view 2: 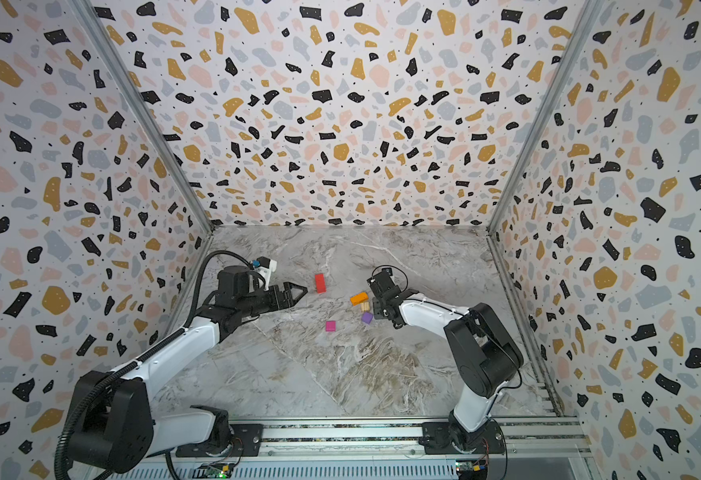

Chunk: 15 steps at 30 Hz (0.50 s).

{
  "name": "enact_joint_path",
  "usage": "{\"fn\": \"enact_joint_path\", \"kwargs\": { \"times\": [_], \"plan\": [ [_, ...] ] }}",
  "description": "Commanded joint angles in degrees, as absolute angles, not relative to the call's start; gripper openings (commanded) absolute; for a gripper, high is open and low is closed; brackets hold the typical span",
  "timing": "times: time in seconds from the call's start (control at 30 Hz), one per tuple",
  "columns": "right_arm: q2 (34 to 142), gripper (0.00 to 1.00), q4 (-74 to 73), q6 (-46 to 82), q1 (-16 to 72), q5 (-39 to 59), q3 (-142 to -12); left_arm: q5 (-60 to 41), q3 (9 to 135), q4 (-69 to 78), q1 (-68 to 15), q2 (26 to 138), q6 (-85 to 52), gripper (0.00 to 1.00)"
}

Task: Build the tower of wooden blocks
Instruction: 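Lower the light blue bar onto the wood bars beside the coral bar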

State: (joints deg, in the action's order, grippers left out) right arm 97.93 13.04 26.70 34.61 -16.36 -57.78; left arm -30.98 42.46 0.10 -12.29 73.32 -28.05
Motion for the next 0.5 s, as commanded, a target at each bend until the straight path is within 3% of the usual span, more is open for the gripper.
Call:
{"fn": "enact_joint_path", "kwargs": {
  "times": [0.0,0.47],
  "plan": [
    [97.73,0.36,13.26,26.54,34.5,-17.71,-58.01,-31.01,42.98,1.05,-12.57,73.13,-27.16,1.0],
    [97.31,0.38,13.28,26.66,34.47,-17.8,-57.85,-30.88,42.98,0.97,-12.57,73.04,-27.07,1.0]
  ]
}}
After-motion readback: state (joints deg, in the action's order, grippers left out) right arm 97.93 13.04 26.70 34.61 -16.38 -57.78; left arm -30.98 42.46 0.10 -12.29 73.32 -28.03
